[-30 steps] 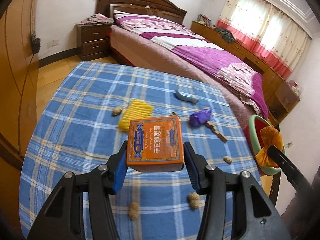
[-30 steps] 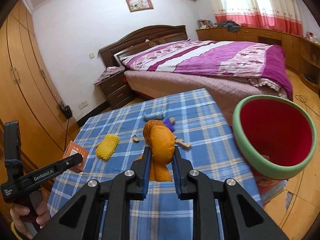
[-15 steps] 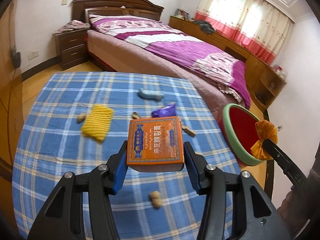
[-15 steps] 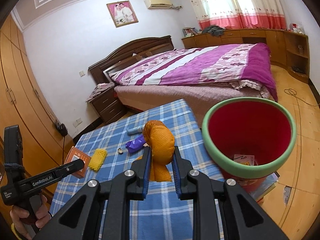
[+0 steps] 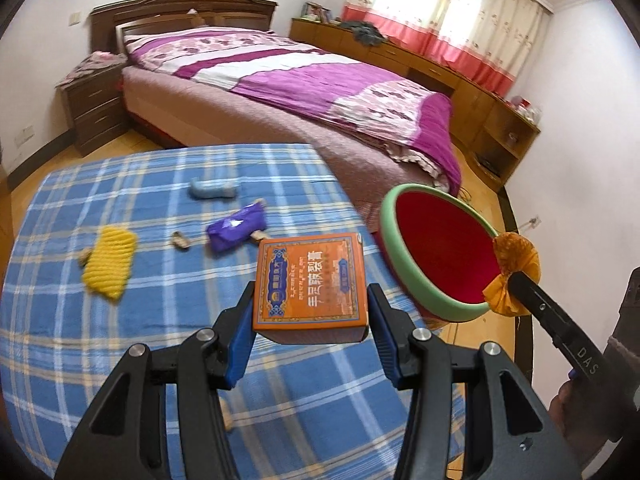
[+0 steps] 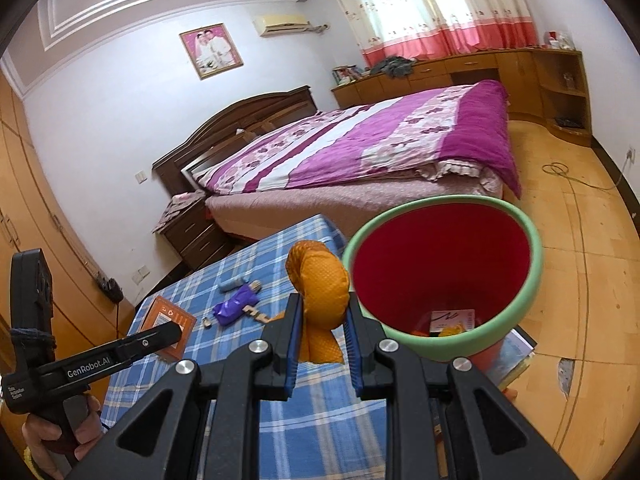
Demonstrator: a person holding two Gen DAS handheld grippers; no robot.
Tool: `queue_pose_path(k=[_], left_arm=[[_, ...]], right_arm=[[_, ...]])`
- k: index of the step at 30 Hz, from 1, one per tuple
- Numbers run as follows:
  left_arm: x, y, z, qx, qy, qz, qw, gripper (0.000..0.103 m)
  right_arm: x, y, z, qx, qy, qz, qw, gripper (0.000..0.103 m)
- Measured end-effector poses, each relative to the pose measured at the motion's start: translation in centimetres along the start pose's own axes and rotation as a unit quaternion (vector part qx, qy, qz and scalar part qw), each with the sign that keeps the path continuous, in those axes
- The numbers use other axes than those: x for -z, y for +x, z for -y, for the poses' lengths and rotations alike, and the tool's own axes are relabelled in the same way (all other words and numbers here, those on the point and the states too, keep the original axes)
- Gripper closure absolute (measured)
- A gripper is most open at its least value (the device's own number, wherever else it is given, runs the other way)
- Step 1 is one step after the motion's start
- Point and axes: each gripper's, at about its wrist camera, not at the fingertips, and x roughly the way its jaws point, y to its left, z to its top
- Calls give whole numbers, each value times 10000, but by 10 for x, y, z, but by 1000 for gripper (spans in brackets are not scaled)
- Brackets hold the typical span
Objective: Collect trash
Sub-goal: 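Carry the orange box with the left gripper while the right gripper carries the mesh bag over the bin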
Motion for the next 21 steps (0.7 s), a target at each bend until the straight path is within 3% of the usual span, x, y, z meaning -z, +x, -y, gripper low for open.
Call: queue_pose_path(k=[14,21], left_arm=[[-16,38,68,283,715,-178,9969,50],[-16,63,107,522,1250,-188,9906,50]], right_arm=[[-6,-10,57,450,427,132,9980,81],[-6,-6,84,716,622,67,9955,81]])
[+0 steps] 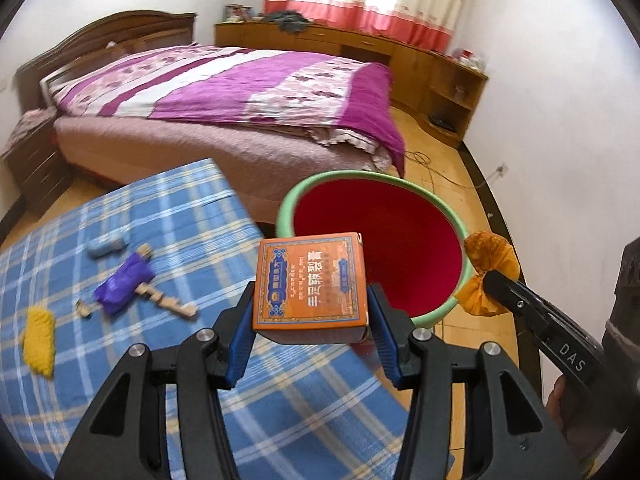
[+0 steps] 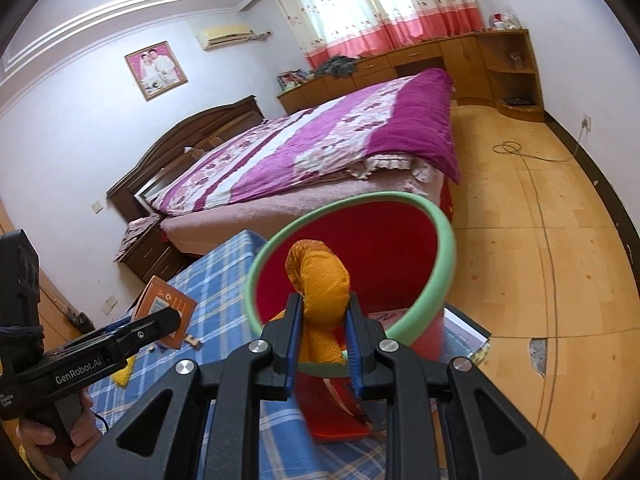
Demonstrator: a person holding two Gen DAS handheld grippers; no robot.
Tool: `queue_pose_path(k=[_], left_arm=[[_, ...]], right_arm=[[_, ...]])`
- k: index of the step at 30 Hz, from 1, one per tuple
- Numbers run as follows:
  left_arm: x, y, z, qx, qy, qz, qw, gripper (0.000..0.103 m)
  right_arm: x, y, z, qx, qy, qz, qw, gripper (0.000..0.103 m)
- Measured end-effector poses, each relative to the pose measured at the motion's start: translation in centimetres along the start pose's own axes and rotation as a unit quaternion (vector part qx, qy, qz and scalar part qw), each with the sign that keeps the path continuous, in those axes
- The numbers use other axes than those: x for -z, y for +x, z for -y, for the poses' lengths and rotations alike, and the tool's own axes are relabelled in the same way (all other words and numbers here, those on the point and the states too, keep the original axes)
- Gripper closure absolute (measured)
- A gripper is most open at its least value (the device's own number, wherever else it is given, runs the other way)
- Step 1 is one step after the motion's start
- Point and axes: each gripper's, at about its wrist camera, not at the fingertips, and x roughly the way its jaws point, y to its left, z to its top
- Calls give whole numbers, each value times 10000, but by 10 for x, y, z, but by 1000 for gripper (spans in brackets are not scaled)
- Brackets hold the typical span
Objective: Collect trash
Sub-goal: 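Carry the orange box with the left gripper while the right gripper carries the mesh bag over the bin, then open both grippers to drop the orange box and mesh bag into the bin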
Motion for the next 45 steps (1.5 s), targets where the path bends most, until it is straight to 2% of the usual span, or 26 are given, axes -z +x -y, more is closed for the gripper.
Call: queue_pose_path(k=[12,21,23,25,33,39,45], left_arm=[[-10,64,23,323,228,-340,9986,50],[-8,81,20,350,191,-446,9982,48],[-8,81,20,320,179,-414,9985,39],[-8,80,19,280,158,-350,9989,38],[-6,72,8,352,-130,-331,9987,37],[-2,58,-4,290,-290,-248,9989,38],[2,42,-19,231,-493,-151,9984,38]], right_arm=[[-6,16,29,263,223,-114,9993,80],[-11,32,37,305,212,-185,9991,80],[-13,34,36,310,182,-191,9992,79],[-15,36,35,309,158,-185,9992,79],[-19,45,34,270,108,-256,9992,71],[-18,44,29,233,114,-271,9993,54],[-18,34,20,163,80,-188,9997,53]])
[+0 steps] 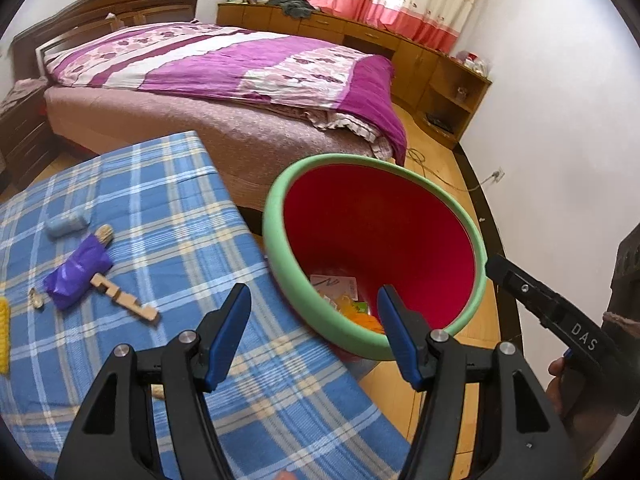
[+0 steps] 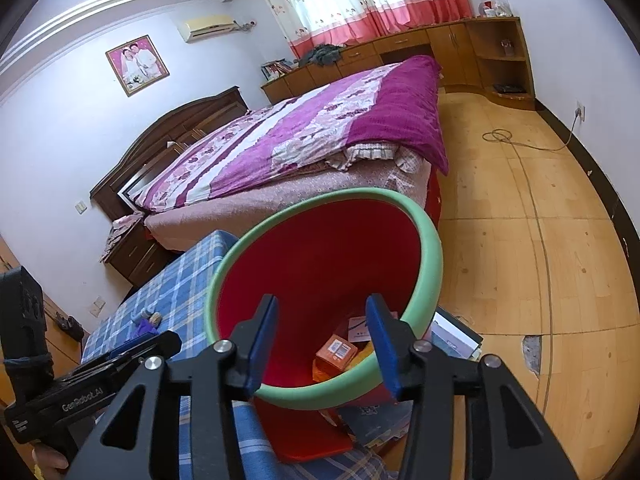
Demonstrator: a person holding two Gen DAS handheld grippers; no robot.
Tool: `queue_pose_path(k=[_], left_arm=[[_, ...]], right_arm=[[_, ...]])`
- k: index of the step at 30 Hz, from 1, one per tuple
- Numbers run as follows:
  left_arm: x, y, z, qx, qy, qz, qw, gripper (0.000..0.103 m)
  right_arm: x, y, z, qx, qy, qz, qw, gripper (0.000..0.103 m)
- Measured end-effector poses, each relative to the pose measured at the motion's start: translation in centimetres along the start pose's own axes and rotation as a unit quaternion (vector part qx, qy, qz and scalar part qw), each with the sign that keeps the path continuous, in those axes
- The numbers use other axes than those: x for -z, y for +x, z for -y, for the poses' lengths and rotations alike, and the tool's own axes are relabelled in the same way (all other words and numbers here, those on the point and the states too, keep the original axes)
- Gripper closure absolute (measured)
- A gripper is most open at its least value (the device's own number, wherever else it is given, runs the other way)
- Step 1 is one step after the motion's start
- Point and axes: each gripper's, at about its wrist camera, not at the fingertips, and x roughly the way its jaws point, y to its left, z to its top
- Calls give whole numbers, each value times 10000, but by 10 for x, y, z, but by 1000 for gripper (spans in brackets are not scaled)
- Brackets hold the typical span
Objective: Collect trash
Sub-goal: 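Open both grippers to drop the orange box and mesh bag into the bin, then move both tools back over the table toward the yellow foam net and wooden stick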
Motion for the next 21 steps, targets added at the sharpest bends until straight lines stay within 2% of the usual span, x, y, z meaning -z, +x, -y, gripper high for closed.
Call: queue_pose_path(k=[10,21], left_arm=[[9,-32,-29,-212,-309,212,9991,38],[24,-67,-77,-554,-736,428,9948,37]], right_arm=[[3,-15,-26,-190,-171,74,9996,48],[19,-12,-68,-406,-431,-116,9982,42]])
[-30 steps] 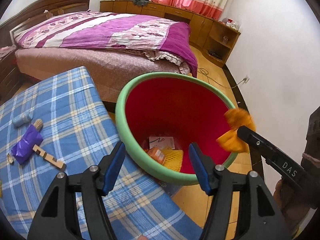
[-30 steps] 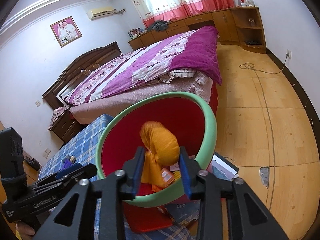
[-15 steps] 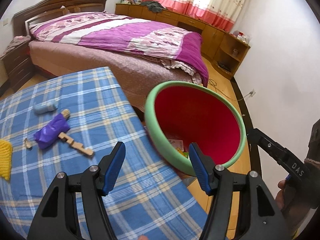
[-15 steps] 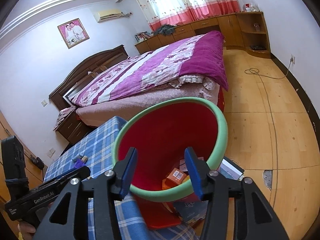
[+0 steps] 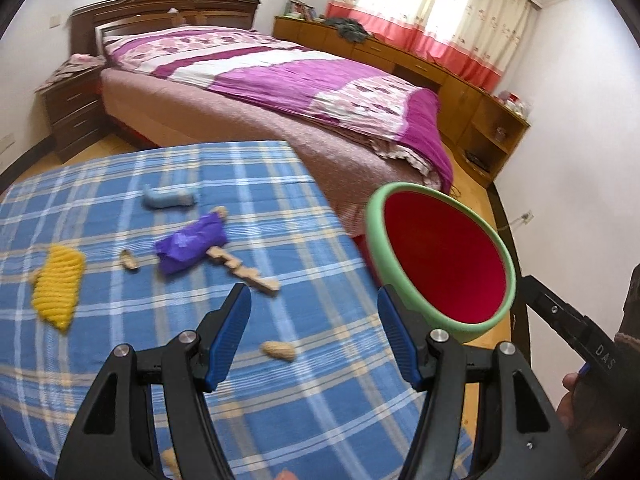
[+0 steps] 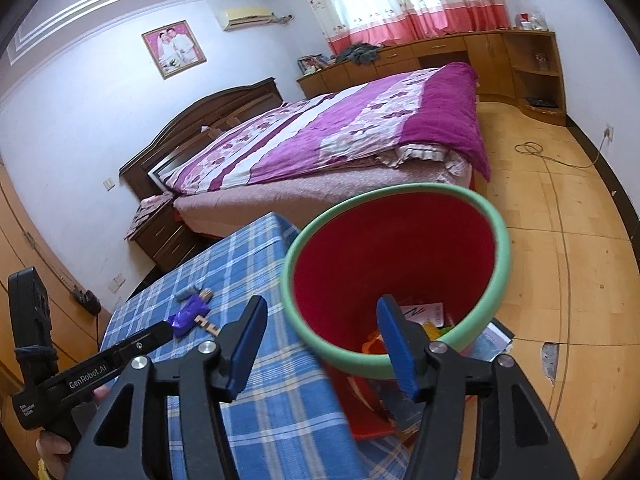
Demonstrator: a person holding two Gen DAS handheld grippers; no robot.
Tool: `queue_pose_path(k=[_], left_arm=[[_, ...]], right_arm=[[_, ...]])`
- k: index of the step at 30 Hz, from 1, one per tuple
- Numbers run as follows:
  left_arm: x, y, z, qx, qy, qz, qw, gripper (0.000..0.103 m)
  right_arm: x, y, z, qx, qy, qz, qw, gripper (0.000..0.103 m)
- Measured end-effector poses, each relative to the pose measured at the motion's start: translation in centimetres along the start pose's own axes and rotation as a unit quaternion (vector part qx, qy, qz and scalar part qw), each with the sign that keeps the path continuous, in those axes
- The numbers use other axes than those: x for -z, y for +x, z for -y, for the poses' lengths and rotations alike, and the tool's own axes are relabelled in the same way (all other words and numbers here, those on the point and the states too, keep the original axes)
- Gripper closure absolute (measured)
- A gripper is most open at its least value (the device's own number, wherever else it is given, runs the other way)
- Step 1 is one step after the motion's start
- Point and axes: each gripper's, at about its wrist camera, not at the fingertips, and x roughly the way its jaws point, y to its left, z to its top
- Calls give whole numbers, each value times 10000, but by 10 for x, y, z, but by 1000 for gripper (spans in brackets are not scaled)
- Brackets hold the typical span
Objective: Collect trash
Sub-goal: 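Move both tools back over the table toward the yellow foam net and wooden stick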
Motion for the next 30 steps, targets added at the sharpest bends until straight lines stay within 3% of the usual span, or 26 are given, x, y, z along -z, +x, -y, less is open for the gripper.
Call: queue_pose_path(k=[17,30], left_arm=[[13,-30,-99,-654,-736,190,9950,37],[16,-33,-165,-1307,-1167,191,9844,37]], right_arm=[[17,24,-62,-222,-395,-319,9985,41],[23,65,-99,-397,-749,-767,9934,41]])
